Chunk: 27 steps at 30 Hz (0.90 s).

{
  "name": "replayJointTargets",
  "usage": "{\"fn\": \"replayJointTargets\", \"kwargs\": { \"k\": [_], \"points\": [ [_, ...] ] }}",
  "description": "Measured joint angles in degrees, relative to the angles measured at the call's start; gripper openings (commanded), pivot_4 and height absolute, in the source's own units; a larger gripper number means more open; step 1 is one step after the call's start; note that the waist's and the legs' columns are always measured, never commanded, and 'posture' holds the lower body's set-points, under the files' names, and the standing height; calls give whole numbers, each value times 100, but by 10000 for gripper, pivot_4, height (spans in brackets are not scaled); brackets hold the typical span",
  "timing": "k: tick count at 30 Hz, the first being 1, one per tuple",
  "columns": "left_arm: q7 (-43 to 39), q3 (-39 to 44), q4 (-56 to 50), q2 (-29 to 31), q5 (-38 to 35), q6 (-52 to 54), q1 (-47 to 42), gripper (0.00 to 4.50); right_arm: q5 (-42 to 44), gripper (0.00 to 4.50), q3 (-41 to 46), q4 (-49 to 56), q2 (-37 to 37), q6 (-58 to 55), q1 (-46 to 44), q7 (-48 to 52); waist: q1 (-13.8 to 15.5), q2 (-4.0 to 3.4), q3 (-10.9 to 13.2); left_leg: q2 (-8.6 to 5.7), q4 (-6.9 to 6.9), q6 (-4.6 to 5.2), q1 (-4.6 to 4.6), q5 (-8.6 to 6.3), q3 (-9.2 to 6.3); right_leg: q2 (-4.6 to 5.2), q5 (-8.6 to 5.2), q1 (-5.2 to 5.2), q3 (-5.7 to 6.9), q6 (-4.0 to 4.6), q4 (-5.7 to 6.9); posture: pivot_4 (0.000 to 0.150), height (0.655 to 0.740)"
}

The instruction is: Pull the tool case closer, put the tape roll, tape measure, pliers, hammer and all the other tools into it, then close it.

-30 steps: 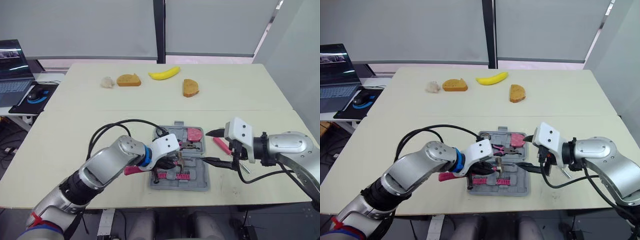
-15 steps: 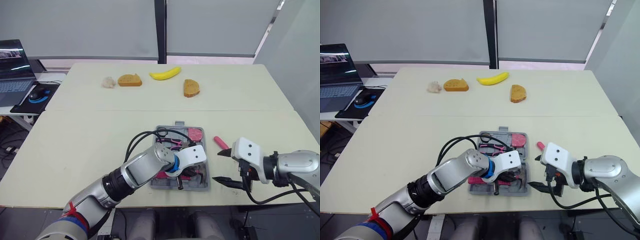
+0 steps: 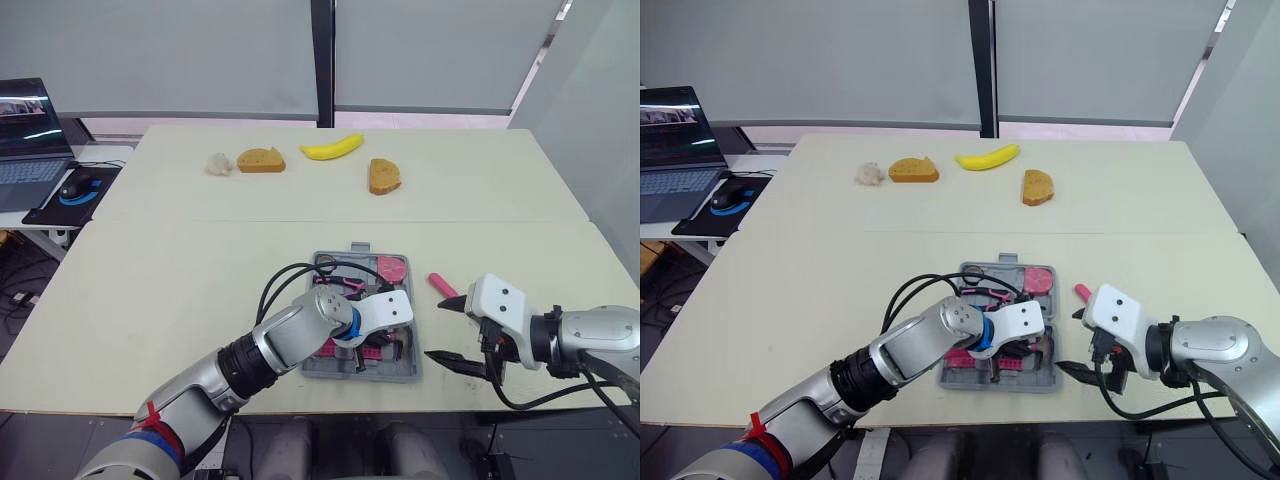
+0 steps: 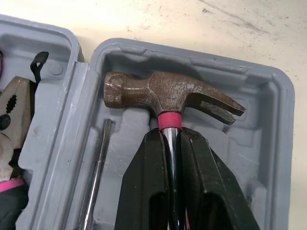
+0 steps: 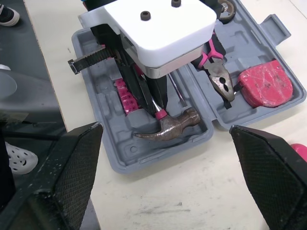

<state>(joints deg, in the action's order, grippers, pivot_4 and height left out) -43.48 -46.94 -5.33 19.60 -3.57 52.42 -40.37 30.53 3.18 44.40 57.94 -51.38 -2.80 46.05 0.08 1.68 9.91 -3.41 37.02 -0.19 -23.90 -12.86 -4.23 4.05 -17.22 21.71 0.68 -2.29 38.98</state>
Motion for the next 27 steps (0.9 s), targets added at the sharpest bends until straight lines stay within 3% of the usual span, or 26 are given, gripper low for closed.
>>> {"fn": "replayJointTargets", "kwargs": {
  "k": [7,13,19,25,27],
  "points": [
    [-113,0,180,-135,160,-183,-25,789,10,45000,0,34,-54,-40,-12,-112,-1,0,0,0,0,0,0,0,0,0,0,0,0,0,0,1500,7400],
    [-230,1,241,-138,272,-346,-56,19835,77,45000,-1,34,-118,-82,-124,-162,-3,0,0,0,0,0,0,0,0,0,0,0,1,0,0,1500,7400],
    [-460,149,-360,302,267,-261,-29,19835,129,45000,1,31,-120,-121,-250,-167,-12,-1,-1,0,0,0,0,0,0,-1,0,1,0,0,0,1500,7400],
    [-744,1005,-919,1116,-28,-625,569,19835,97,45000,136,-99,0,-52,-80,-81,-14,-6,-4,1,0,0,3,0,0,0,0,-1,-1,0,0,1500,7400],
    [-832,1218,-875,1173,-112,-978,792,15918,95,45000,177,-161,25,-14,-71,-25,-9,-6,-4,0,1,0,3,0,1,2,0,-3,-1,0,-1,1500,7400]
  ]
}}
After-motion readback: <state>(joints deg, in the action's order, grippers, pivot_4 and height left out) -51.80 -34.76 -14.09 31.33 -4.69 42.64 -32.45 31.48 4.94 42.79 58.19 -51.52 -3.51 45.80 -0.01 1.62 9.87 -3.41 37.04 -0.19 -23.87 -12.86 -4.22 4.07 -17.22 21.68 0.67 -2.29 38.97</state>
